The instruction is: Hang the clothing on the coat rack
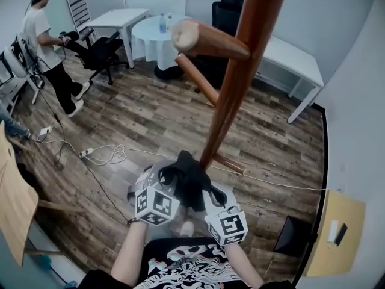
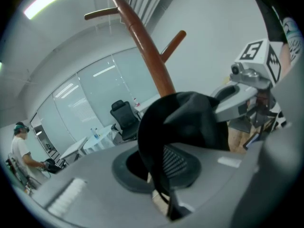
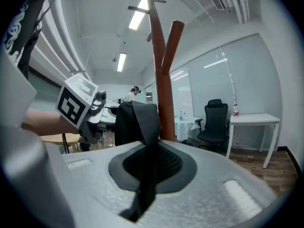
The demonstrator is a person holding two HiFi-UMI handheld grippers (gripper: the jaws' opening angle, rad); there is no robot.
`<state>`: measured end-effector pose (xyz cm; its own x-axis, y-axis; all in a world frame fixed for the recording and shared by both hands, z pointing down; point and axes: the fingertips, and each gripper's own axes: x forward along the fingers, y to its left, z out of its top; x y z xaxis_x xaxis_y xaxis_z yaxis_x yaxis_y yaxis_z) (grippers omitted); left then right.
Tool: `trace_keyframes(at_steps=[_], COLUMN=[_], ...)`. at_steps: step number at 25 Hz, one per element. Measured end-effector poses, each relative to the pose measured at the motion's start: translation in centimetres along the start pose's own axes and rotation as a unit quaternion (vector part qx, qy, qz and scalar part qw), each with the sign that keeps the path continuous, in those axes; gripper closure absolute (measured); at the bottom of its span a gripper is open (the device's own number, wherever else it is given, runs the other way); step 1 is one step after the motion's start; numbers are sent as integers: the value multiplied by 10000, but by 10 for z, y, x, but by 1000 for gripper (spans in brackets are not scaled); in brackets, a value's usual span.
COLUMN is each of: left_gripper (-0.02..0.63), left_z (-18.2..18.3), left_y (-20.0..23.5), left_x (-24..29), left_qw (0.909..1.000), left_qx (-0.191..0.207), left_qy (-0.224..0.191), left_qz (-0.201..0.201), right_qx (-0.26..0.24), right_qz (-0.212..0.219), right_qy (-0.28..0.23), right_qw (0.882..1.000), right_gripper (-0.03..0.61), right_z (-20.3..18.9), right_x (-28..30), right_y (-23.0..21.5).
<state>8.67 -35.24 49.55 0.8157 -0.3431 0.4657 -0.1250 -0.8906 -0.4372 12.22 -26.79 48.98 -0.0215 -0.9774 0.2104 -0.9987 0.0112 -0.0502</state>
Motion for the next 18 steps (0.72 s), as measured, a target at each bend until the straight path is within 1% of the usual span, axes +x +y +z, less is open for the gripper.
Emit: trace_keyframes(at_steps=[5, 8, 11, 14, 15, 17, 18], left_gripper=[604, 604, 603, 595, 587, 549, 546], left_z=[-5, -7, -8, -6, -5, -6, -6], left_y=[-13, -16, -17, -20, -22, -26, -27], left_x=[2, 2, 2, 2, 1, 1, 1], left_qw=[9996, 9995, 9996, 9995, 9994, 9989, 9987], left_qx=[-189, -251, -149, -41, -27, -34, -47], left_qy=[-31, -62, -71, -66, -71, -71, -70], left_qz=[-193, -202, -210, -301, -346, -452, -503], right_qx=[50, 46, -52, -88, -85, -66, -53], right_qz=[179, 181, 25, -56, -55, -44, -43], right_qy=[139, 140, 30, -26, -33, -27, -21], right_qw=[9997, 9997, 10000, 9999, 9999, 10000, 10000], right_gripper=[572, 572, 571, 569, 568, 548, 545], right_z=[-7, -8, -4, -1, 0, 0, 0], right_x=[4, 5, 3, 0, -1, -2, -2], right_y=[7, 9, 6, 4, 5, 6, 6])
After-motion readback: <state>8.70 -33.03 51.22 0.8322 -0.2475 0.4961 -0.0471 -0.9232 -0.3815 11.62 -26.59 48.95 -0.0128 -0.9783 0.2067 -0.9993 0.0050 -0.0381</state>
